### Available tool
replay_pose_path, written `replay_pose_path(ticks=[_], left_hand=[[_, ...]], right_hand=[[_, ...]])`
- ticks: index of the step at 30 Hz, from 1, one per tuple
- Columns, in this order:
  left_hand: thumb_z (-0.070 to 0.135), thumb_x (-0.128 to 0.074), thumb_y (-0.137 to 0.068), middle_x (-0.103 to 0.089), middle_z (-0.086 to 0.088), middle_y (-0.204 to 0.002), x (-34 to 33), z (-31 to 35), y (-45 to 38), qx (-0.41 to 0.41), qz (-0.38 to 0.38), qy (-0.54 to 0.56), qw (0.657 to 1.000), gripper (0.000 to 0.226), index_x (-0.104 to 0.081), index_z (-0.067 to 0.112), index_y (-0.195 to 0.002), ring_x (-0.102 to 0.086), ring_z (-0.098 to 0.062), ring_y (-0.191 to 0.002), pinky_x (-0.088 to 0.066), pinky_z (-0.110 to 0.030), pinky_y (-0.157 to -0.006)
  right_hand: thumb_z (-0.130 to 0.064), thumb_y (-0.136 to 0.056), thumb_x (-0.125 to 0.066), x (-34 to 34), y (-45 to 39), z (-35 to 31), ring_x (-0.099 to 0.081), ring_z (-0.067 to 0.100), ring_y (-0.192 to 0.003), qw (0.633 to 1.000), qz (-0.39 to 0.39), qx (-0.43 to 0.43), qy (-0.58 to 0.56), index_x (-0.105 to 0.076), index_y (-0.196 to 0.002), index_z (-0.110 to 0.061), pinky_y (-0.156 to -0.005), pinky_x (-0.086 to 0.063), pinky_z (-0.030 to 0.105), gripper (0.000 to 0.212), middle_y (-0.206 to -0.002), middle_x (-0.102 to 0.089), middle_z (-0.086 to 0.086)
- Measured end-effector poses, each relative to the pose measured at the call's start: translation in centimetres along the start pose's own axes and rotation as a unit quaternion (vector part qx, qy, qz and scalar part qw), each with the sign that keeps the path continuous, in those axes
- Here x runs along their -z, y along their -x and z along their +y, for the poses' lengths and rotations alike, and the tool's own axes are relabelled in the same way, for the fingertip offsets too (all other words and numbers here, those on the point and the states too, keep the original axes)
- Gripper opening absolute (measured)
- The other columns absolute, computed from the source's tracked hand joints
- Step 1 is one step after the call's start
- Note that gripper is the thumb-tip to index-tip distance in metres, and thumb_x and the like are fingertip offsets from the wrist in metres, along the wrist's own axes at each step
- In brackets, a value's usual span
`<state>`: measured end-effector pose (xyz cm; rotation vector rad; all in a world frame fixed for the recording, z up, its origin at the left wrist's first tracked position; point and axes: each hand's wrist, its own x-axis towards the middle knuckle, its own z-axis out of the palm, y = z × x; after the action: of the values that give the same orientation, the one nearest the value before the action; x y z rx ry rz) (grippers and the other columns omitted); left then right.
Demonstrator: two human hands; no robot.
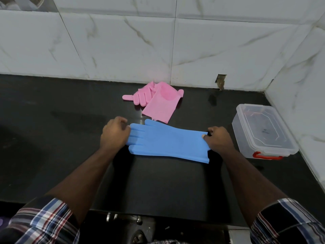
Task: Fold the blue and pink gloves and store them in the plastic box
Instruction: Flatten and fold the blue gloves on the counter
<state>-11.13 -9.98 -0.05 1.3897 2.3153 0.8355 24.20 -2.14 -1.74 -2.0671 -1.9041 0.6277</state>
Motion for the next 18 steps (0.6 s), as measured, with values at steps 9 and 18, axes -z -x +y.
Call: replay_pose_path(ticks=[9, 18], left_hand=[[0.069, -0.037, -0.094, -0.006, 0.008, -0.168, -3.8, 5.1, 1.8, -0.249, -0.254, -0.295, 0.887, 0.072, -0.018, 0.038, -0.157, 0.004, -0.024, -0.155, 0.004, -0.061, -0.119], [0.080, -0.042, -0.085, 0.009, 0.007, -0.168, -4.1, 5.8, 0.7, -0.238, -0.315, -0.348, 0.850, 0.093, -0.001, 0.041, -0.158, 0.016, -0.029, -0.153, 0.011, -0.067, -0.116]], right_hand=[[-0.022, -0.084, -0.069, 1.1, 0.5, -1.1, -0.064, 0.022, -0.079, 0.992, -0.001, -0.042, -0.115, -0.058, -0.081, -0.017, -0.062, -0.048, 0.029, 0.013, -0.087, -0.067, 0.008], [-0.010, -0.089, -0.070, 2.9, 3.3, 0.0, -0.067, 0.020, -0.094, 0.945, -0.114, -0.027, -0.304, -0.045, -0.131, -0.035, -0.080, -0.060, 0.041, 0.055, -0.098, -0.066, 0.009]])
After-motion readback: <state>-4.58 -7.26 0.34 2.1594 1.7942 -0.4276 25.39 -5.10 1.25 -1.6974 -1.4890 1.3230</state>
